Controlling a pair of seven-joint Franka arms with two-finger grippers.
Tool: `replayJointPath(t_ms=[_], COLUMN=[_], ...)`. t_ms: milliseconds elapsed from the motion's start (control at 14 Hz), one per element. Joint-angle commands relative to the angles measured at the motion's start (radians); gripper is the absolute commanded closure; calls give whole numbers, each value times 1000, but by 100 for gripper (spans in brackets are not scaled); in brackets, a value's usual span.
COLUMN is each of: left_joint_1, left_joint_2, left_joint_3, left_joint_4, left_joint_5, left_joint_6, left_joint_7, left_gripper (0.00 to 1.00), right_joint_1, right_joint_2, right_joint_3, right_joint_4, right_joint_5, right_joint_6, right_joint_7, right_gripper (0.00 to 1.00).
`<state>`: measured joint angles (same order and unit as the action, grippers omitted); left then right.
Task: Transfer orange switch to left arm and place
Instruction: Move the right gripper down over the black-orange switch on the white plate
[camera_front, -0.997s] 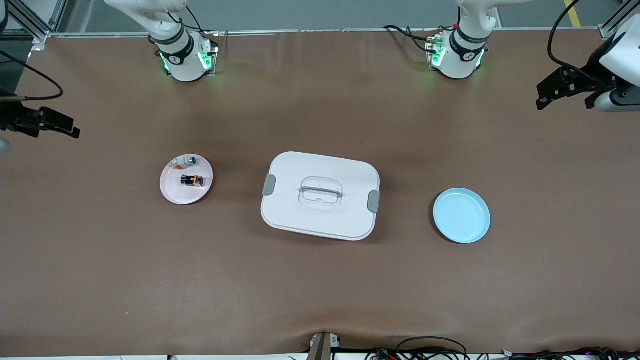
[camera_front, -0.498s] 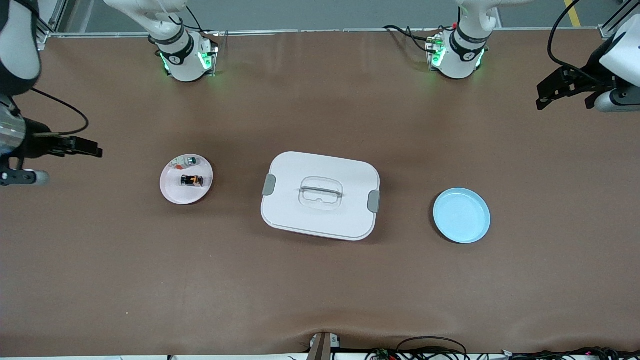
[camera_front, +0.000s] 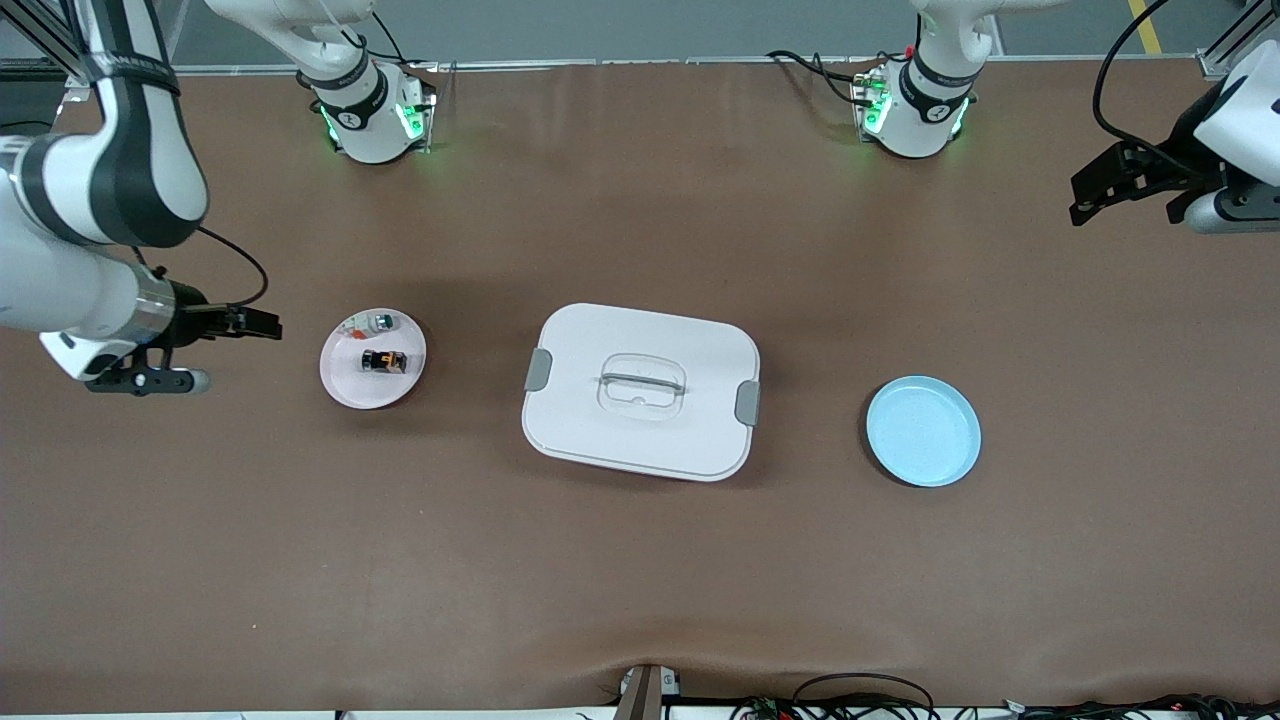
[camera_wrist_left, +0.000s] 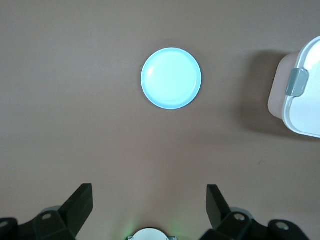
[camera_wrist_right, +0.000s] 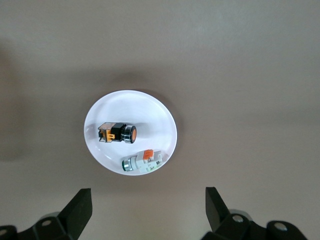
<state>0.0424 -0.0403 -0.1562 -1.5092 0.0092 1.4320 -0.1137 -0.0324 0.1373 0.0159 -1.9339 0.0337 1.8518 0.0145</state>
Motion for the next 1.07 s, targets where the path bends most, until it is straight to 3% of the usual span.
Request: replayJointPath(t_ms=[0,214,498,783,997], left_joint_1=[2,2,-1,-2,-2], left_joint_2=[10,11,14,22,33], left_joint_3=[-3,-3,-3,-6,-5], left_joint_4=[7,6,3,4,7], left_joint_5=[-9,-9,-8,-5,-6], left_joint_6=[16,24,36,44,56], left_joint_7=[5,5,5,6,6], left_gripper=[0,0,0,0,0], right_joint_1=[49,123,163,216,215], right_joint_2=[-51,-50,-65,-54,-36], right_joint_3=[1,1,1,2,1], right_joint_4=[-140,-178,-310,-323,-346], right_joint_5=[-9,-31,-51,-176,-199], right_joint_6=[116,174,346,398,466], right_joint_7=[117,220,264,412,432], right_gripper=[0,0,0,0,0])
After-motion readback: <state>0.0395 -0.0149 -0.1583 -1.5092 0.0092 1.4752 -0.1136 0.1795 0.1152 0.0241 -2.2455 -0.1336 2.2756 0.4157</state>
